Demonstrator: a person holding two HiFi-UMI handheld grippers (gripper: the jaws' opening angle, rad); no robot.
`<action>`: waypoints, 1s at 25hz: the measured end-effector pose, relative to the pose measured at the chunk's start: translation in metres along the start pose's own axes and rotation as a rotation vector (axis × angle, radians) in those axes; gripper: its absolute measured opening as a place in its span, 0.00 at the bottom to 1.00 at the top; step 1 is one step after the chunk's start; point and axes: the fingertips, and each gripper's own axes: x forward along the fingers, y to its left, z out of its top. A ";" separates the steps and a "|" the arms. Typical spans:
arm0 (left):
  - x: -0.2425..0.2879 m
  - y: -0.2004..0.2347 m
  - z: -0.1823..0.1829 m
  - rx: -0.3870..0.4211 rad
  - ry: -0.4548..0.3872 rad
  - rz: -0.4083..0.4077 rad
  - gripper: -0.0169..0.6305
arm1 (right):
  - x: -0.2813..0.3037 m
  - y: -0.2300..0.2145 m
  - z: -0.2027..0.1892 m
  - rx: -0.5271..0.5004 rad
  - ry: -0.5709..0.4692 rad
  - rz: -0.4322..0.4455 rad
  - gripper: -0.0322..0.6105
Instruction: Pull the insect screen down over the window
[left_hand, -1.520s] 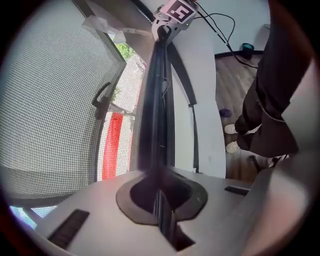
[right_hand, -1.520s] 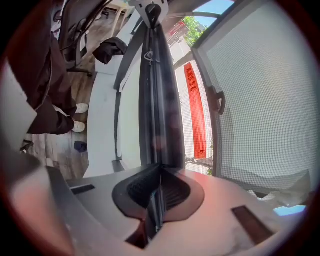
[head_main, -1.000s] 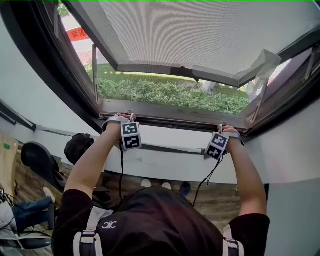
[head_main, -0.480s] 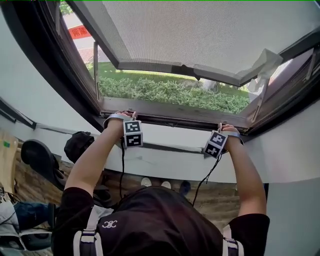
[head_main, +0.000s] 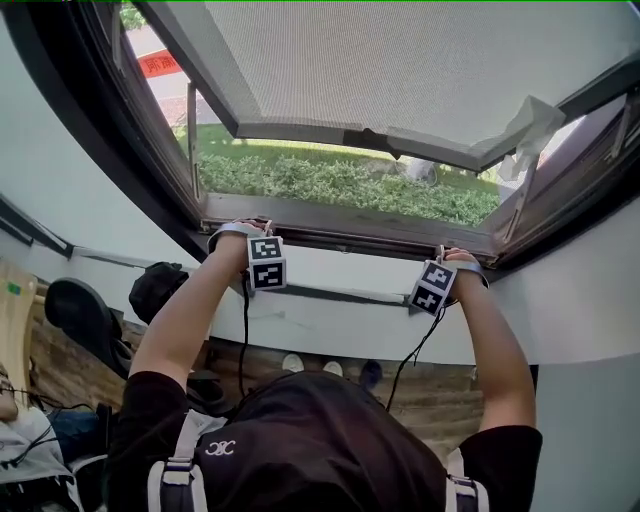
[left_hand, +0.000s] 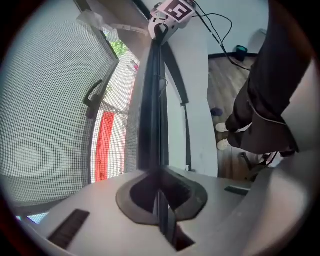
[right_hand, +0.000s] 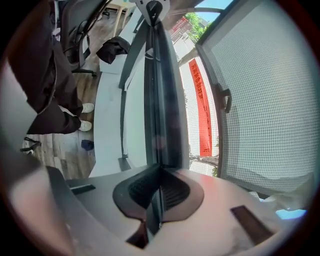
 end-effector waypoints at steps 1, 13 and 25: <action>0.000 0.000 0.000 0.003 0.001 0.005 0.04 | -0.001 0.001 0.000 0.004 -0.003 0.000 0.06; 0.007 -0.003 0.000 -0.041 0.001 0.022 0.05 | 0.015 0.000 0.007 0.027 -0.039 -0.022 0.06; 0.001 0.006 0.001 -0.058 -0.001 0.105 0.05 | 0.010 -0.005 0.001 -0.032 0.011 -0.134 0.09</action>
